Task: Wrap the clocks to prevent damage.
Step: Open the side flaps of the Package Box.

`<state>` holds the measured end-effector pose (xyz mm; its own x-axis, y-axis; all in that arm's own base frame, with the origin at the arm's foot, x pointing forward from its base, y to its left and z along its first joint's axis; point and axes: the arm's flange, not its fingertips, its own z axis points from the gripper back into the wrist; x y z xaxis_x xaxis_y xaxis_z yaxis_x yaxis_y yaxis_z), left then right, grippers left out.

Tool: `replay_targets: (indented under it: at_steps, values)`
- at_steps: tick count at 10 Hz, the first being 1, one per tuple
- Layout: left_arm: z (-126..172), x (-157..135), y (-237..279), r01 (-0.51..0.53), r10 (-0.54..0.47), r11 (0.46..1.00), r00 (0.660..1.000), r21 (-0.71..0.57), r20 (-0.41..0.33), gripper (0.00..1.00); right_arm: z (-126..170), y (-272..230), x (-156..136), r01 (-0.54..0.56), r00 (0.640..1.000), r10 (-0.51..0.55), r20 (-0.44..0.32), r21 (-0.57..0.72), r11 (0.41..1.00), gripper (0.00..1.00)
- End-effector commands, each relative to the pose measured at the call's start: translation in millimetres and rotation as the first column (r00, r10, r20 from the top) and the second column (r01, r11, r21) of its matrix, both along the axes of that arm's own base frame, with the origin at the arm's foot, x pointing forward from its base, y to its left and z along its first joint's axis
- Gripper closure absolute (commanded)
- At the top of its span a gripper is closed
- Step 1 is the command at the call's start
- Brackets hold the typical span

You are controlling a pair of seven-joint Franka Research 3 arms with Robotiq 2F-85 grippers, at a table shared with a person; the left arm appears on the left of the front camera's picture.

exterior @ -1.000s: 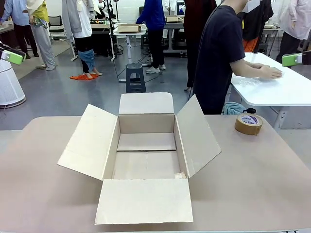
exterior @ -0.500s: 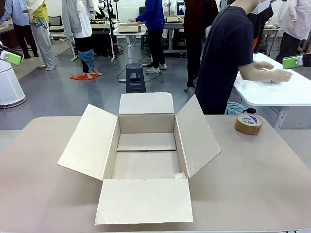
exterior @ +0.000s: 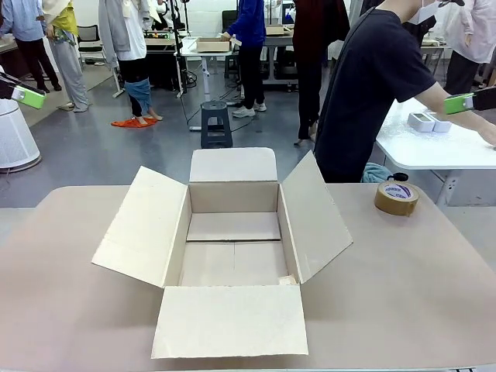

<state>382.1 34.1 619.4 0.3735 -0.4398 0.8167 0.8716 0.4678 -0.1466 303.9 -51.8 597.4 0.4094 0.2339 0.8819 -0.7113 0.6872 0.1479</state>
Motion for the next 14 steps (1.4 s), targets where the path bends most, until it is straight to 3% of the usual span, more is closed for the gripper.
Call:
replay_targets:
  at_steps: [1,2,3,14]
  values:
    - [-2.7,-1.3,5.3,0.021,-0.021,1.000,1.000,0.022,-0.001,0.85,-0.1,3.6,-1.0,0.001,1.000,-0.002,-0.023,-0.046,0.999,0.88]
    - [-3.5,-0.9,6.7,0.021,-0.021,1.000,1.000,0.023,-0.005,0.94,0.5,4.3,-1.4,0.004,1.000,-0.006,-0.027,-0.056,0.998,0.99]
    - [-3.6,0.3,7.6,0.025,-0.025,0.999,1.000,0.028,-0.006,1.00,0.5,5.1,-1.4,0.005,1.000,-0.007,-0.027,-0.060,0.998,1.00]
    - [-7.7,2.7,16.6,0.021,-0.020,0.996,1.000,0.083,-0.012,1.00,-0.9,6.0,-4.3,0.007,0.997,-0.014,-0.079,-0.085,0.996,1.00]
